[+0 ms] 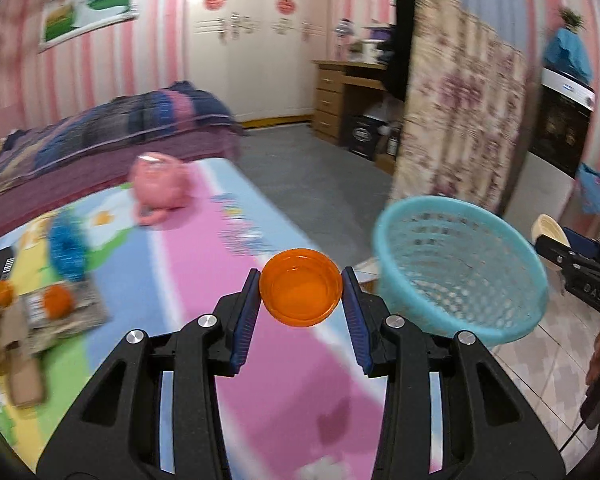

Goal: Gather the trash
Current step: 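Open the left gripper over the basket dropping the cap while the right gripper drops the lid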

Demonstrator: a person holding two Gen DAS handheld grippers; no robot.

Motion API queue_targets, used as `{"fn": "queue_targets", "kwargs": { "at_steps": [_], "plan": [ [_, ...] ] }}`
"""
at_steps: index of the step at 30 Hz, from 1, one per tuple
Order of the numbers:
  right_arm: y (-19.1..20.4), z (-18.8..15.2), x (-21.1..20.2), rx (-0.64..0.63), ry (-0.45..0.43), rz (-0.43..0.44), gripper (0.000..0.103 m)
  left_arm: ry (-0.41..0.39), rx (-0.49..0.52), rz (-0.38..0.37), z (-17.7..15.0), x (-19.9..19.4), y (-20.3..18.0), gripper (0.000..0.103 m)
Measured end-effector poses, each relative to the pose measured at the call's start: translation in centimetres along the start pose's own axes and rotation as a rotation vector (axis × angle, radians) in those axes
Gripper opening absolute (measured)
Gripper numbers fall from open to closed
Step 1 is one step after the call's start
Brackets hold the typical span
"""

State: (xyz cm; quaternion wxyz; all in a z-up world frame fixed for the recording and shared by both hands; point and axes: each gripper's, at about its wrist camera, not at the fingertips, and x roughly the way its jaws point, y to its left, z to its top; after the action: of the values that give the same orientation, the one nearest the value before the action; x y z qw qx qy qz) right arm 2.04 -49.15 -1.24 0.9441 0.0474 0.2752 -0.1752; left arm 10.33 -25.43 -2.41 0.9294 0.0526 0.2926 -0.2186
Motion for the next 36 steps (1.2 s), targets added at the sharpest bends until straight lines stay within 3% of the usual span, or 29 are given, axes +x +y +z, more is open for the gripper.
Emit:
{"fn": "queue_targets", "kwargs": {
  "at_steps": [10, 19, 21, 23, 29, 36],
  "plan": [
    [-3.4, -0.4, 2.3, 0.035, 0.009, -0.033, 0.061, 0.051, 0.017, -0.122, 1.6, 5.4, -7.2, 0.039],
    [-3.2, -0.5, 3.5, 0.022, 0.017, -0.036, 0.061, 0.075, 0.041, -0.131, 3.0, 9.0, -9.0, 0.04],
    [-3.2, -0.6, 3.7, 0.026, 0.021, -0.036, 0.061, 0.082, 0.051, -0.128, 3.1, 9.4, -8.9, 0.053],
    [-3.1, -0.8, 3.8, 0.026, 0.025, -0.037, 0.061, 0.068, 0.052, -0.114, 3.2, 9.2, -8.7, 0.073],
    [-3.0, -0.9, 4.3, 0.026, 0.034, -0.04, 0.061, 0.024, 0.06, -0.072, 3.7, 8.3, -7.3, 0.087],
    [-2.1, -0.6, 5.2, 0.035, 0.034, -0.028, 0.061, 0.003, 0.018, -0.027, 3.5, 6.7, -4.3, 0.093]
  ]
}}
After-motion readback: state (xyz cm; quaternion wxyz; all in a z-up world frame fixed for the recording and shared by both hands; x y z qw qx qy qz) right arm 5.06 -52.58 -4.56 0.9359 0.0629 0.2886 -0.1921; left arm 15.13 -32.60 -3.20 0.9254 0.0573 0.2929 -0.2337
